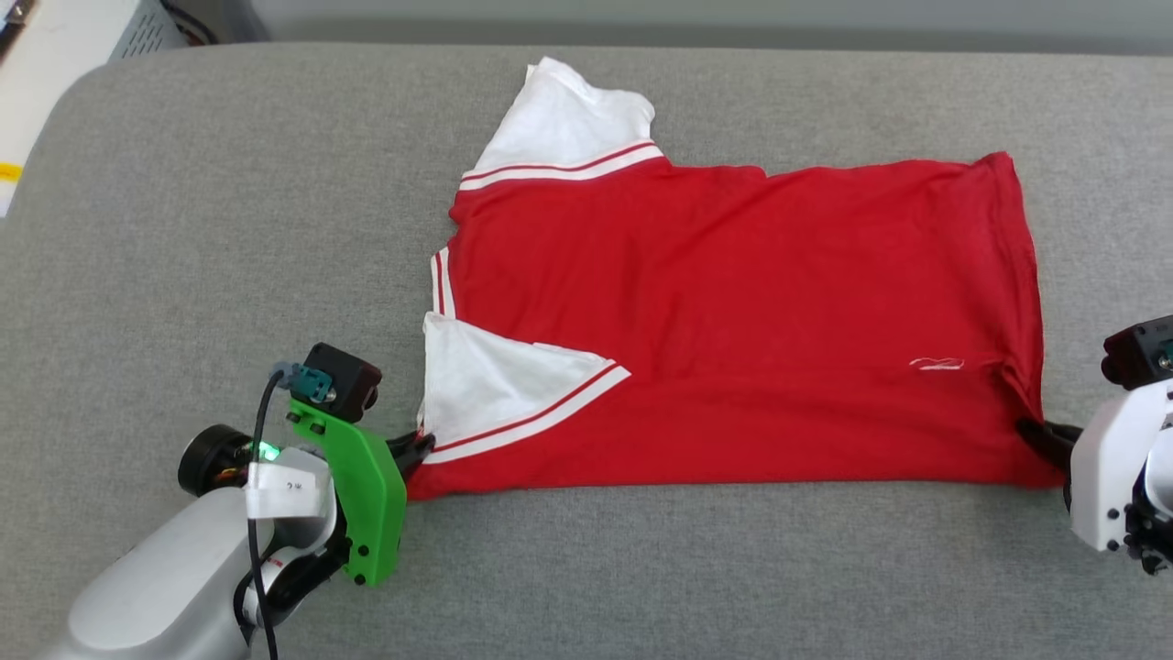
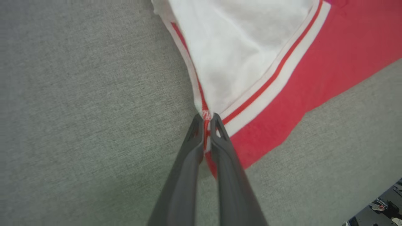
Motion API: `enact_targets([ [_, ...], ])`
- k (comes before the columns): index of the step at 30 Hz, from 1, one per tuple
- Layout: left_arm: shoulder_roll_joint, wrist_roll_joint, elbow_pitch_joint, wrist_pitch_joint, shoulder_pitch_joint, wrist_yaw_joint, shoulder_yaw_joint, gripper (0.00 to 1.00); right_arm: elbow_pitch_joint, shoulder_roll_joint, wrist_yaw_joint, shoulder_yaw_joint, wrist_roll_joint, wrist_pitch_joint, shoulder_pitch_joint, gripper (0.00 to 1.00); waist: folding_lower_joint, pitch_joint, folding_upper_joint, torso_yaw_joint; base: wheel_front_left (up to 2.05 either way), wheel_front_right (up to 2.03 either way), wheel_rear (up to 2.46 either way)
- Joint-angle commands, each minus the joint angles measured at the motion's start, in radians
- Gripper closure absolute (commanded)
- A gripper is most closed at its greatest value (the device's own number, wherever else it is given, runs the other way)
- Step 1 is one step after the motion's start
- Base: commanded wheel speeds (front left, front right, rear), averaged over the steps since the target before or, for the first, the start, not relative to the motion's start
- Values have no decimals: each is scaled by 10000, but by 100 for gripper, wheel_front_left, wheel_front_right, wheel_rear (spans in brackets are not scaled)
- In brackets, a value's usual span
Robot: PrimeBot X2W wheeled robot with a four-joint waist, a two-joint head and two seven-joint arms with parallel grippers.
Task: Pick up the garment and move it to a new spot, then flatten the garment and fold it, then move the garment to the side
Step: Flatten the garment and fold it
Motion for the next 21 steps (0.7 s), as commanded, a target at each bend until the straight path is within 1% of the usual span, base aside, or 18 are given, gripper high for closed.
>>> enact_targets([
  [1, 118, -80, -32, -95, 180, -1, 94, 100, -102, -92, 6, 26, 117, -124, 369, 100, 0, -532, 0, -118, 0, 0, 0],
  [6, 487, -390, -535, -122, 632, 181, 261, 100, -1037, -583, 6, -387, 382, -422, 1156, 100, 0, -1118, 0, -171, 0, 0, 0],
  [12, 1119, -613, -1641, 131, 1400, 562, 219, 100, -2084, -852, 6, -1221, 469, -278, 2428, 100, 0, -1251, 0, -234, 0, 0, 0],
  [16, 1245, -641, -2023, 135, 1817, 828, 124, 100, -2508, -737, 6, -1756, 297, -7, 3084, 100, 0, -1005, 0, -273, 0, 0, 0],
  [20, 1125, -583, -1854, 92, 1935, 981, 33, 100, -2555, -471, 6, -1913, -256, 332, 3224, 100, 0, -659, 0, -344, 0, 0, 0],
  [21, 1023, -600, -1701, 124, 1947, 981, -25, 100, -2447, -286, 6, -1897, -354, 489, 3202, 100, 0, -556, 0, -349, 0, 0, 0],
])
